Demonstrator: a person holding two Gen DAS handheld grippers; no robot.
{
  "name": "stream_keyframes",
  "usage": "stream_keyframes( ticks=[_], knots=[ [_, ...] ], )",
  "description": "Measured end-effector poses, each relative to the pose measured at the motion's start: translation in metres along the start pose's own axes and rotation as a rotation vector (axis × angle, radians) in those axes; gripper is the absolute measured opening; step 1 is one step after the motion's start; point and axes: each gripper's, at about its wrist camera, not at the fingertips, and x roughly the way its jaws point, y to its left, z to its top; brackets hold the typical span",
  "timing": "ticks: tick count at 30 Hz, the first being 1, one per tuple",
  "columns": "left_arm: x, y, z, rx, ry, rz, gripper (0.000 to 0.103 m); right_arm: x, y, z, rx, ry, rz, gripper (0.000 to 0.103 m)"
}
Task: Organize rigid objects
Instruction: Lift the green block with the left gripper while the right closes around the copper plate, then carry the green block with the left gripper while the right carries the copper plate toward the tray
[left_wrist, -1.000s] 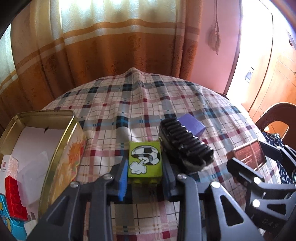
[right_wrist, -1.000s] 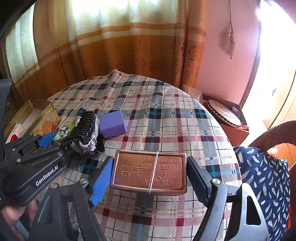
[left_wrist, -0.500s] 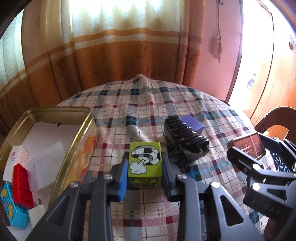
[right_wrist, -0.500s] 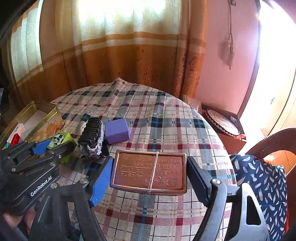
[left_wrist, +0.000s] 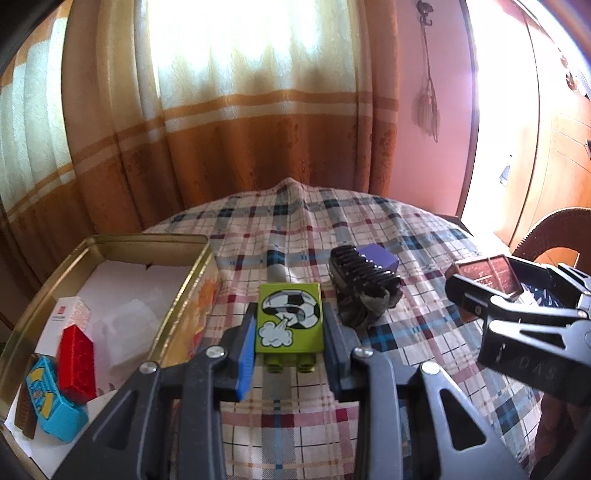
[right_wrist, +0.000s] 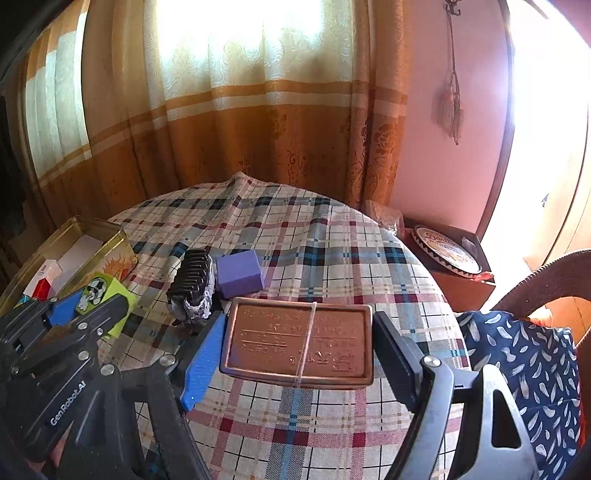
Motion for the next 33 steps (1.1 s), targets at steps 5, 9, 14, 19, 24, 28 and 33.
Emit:
stream_keyframes(
  ticks=[5, 9, 14, 19, 24, 28, 33],
  knots=[
    [-0.008, 0.003, -0.002, -0.006, -0.024, 0.008, 0.030, -0.006, 0.000, 0.000, 0.005, -0.035, 0.003, 0.079],
    [-0.009, 0.013, -0.003, -0.045, -0.026, 0.012, 0.030, -0.010, -0.001, 0.000, 0.011, -0.055, 0.007, 0.079],
    [-0.009, 0.018, -0.004, -0.070, -0.032, 0.011, 0.030, -0.013, -0.001, 0.000, 0.015, -0.071, 0.019, 0.079],
    [-0.012, 0.021, -0.004, -0.082, -0.045, 0.021, 0.030, -0.018, -0.001, -0.001, 0.022, -0.094, 0.035, 0.079],
    [-0.021, 0.025, -0.006, -0.101, -0.085, 0.031, 0.030, -0.026, -0.005, -0.001, 0.050, -0.132, 0.049, 0.079],
    [-0.026, 0.028, -0.006, -0.102, -0.107, 0.037, 0.030, -0.030, -0.002, -0.002, 0.046, -0.150, 0.047, 0.079],
    [-0.030, 0.030, -0.005, -0.107, -0.118, 0.040, 0.030, -0.033, 0.007, -0.002, 0.029, -0.154, 0.065, 0.079]
  ],
)
